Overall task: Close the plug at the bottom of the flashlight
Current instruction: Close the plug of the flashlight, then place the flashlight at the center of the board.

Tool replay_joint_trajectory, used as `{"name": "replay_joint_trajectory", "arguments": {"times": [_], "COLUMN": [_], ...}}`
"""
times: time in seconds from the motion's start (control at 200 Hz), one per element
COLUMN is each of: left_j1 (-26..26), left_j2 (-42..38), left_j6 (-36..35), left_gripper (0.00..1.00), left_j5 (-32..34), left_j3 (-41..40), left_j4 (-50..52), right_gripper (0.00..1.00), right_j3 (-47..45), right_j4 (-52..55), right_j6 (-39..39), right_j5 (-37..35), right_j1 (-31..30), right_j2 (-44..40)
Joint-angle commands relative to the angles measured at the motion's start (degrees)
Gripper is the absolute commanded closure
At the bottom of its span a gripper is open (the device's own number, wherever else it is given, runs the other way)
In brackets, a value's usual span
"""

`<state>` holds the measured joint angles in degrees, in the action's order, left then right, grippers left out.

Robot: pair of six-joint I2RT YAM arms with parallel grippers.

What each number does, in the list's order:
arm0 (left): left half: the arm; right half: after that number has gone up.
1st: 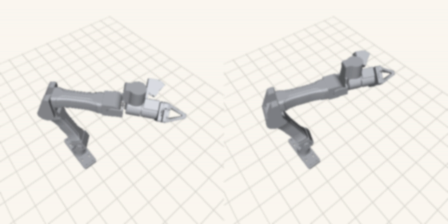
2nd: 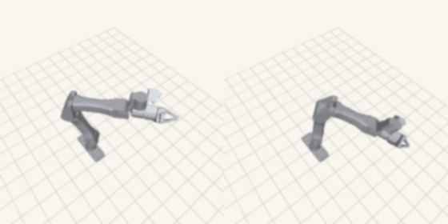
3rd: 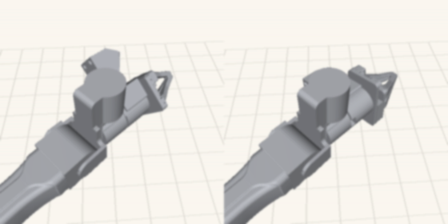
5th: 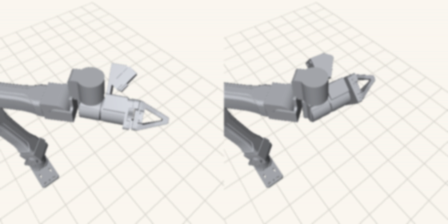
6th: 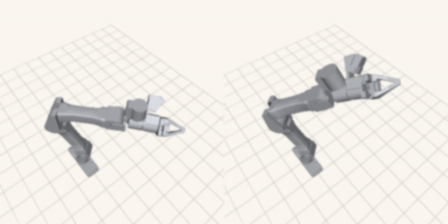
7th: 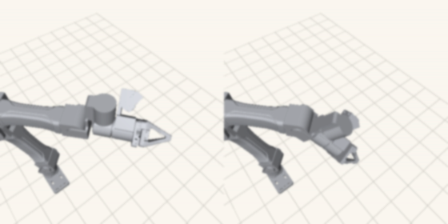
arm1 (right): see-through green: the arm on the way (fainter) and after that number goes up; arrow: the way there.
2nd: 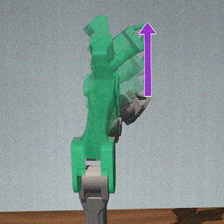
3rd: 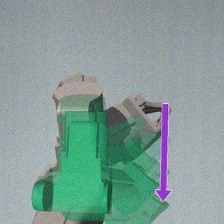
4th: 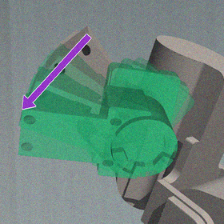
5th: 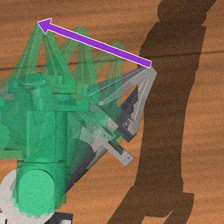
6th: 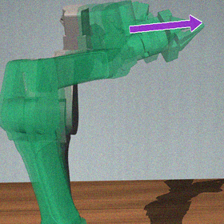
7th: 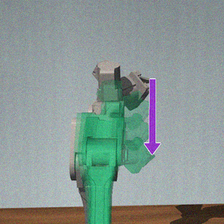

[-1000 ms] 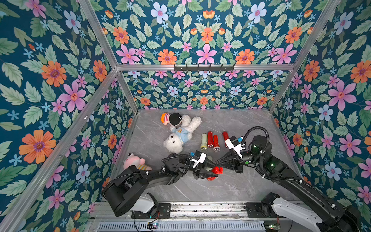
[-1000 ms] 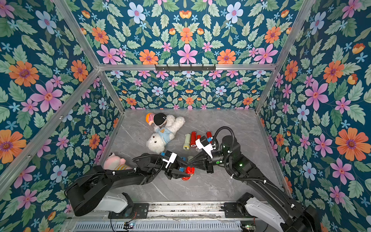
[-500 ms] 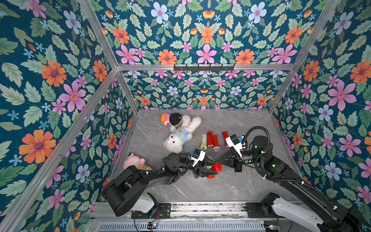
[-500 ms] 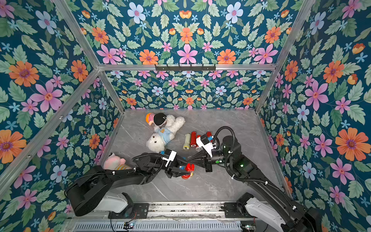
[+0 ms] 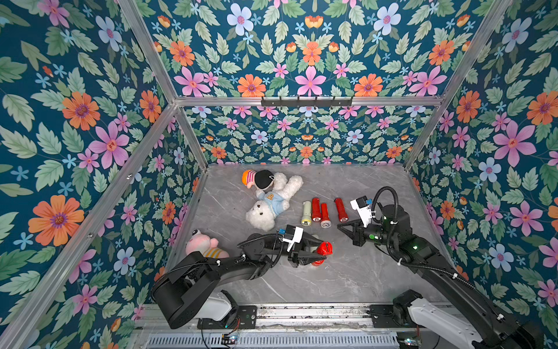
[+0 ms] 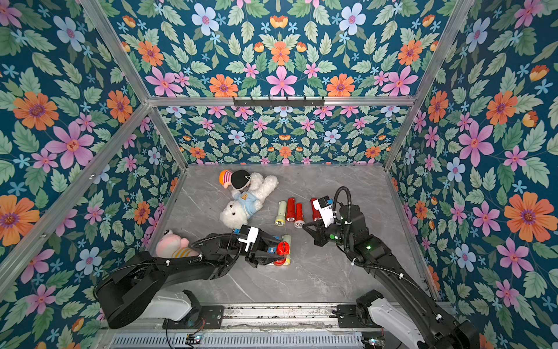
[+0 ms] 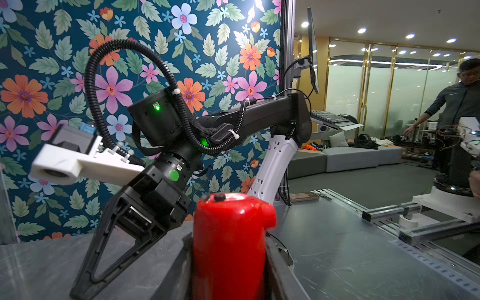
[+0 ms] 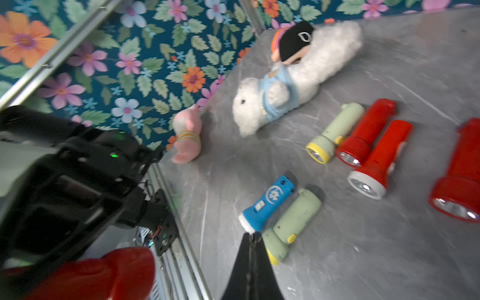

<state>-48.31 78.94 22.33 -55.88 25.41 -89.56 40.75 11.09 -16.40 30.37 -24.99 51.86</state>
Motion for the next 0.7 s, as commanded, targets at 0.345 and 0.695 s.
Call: {"name": "replay_joint_trajectory", "arguments": {"times": [0.345, 0.695], "left_j1": [-0.6, -3.6], "left_j2": [-3.9, 1.0], "left_j6": [-3.8, 12.7], "left_gripper": [1.0, 1.0], "left_j5": [35.2, 52.4], "left_j3": [11.4, 15.7], "left_j4": [46.3, 58.5], "right_gripper": [0.91, 0.83], "right_j3": [-2.2, -5.2], "right_j4": [11.8, 12.1], "right_j6": [-6.8, -6.9], "right_j5": [-17.3, -18.5], "right_j1": [5.0, 7.3], "right_j2": [3.4, 1.7]}}
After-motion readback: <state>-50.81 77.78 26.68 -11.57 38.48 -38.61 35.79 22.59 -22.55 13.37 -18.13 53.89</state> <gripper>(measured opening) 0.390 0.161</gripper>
